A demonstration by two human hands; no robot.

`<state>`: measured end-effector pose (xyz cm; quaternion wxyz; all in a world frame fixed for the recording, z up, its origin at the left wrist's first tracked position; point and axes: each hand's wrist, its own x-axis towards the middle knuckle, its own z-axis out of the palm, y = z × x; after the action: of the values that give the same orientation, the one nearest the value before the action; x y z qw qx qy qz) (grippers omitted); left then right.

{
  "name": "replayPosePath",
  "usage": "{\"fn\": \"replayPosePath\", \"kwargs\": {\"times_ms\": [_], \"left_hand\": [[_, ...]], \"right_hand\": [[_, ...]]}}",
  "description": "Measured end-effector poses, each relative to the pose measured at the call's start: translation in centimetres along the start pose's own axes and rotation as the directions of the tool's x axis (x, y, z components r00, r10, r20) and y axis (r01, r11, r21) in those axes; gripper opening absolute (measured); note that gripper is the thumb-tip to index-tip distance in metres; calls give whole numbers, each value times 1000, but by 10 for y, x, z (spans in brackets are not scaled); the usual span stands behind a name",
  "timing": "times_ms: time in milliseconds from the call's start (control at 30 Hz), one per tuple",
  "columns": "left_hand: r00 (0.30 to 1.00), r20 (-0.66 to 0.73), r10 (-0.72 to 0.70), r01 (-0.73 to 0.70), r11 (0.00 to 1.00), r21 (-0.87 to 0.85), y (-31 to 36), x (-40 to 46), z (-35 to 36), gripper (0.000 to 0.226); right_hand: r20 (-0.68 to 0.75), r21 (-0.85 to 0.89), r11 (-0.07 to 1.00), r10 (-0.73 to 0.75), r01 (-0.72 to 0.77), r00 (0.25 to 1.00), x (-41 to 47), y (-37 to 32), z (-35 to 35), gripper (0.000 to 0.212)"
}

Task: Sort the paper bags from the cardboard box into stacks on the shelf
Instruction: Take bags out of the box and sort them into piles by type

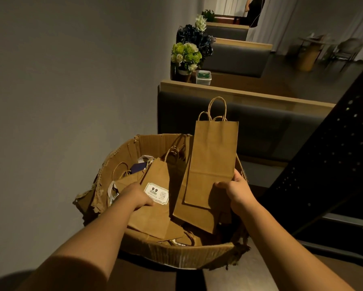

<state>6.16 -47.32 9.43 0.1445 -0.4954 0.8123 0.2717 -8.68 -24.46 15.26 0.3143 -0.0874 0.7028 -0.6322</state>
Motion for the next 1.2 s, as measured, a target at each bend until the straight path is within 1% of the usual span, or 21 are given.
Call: {"fn": "replayPosePath", "kwargs": {"times_ms": [33,67,100,167,267,300,367,400,433,467,533,600,633,667,767,800,867,967,1033,1133,1200], "left_hand": [[999,9,52,-50,989,-142,2,1,-1,61],[995,20,93,-83,949,-303,5,-1,-3,52],[991,26,130,-104,886,-452,8,-2,-6,46],[973,54,224,-135,745,-653,17,-15,-13,38],[918,80,389,-171,569,-805,32,-32,-20,45],[904,70,421,-170,504,-847,36,-37,-23,43],[904,43,426,-143,396,-907,49,-52,-27,29],[903,26,428,-151,374,-915,55,-57,-28,24],[895,6,447,-183,378,-908,62,-62,-27,31],[879,-13,476,-235,409,-882,68,-67,-25,38],[853,-101,513,-366,448,-816,80,-77,-24,39],[839,-154,522,-431,465,-773,90,-82,-23,52],[823,-173,541,-458,452,-765,96,-88,-23,59],[806,-195,558,-482,430,-764,103,-93,-22,64],[792,-210,573,-494,399,-773,127,-112,-17,79],[776,-223,590,-512,383,-768,137,-119,-15,81],[749,-255,611,-553,366,-749,156,-136,-11,77],[684,-312,660,-643,342,-686,183,-158,-1,38],[665,-327,671,-661,326,-676,199,-172,9,37],[667,-314,676,-629,285,-724,219,-197,26,34],[671,-298,679,-628,306,-716,226,-209,42,31]], "right_hand": [[3,15,1000,11,-11,1000,0,0,1,41],[4,32,999,20,-20,1000,1,0,2,41],[3,55,998,28,-28,1000,1,0,3,41],[17,123,991,46,-48,999,1,-1,5,42],[64,193,979,51,-62,997,0,-3,9,47],[64,187,981,39,-50,997,0,-3,11,52],[56,136,991,-10,2,998,0,-4,14,62],[67,115,993,-43,35,997,-1,-5,16,64],[87,104,992,-77,68,993,-2,-7,18,67],[103,97,990,-114,104,988,-3,-9,19,72],[104,72,980,-192,185,976,-7,-15,19,82],[95,42,964,-265,262,960,-12,-23,11,93],[85,36,955,-296,294,951,-16,-28,4,92],[62,42,946,-325,322,944,-21,-34,-4,84],[-61,110,915,-384,389,921,-36,-54,-28,44],[-97,104,900,-414,423,905,-42,-60,-38,36],[-135,60,871,-477,488,868,-54,-69,-58,32],[-163,-28,843,-534,537,830,-72,-71,-94,32],[-167,-65,836,-547,544,820,-83,-67,-115,33],[-196,-89,826,-562,556,804,-99,-54,-141,34],[-220,-130,828,-560,545,799,-106,-42,-156,35]]}}
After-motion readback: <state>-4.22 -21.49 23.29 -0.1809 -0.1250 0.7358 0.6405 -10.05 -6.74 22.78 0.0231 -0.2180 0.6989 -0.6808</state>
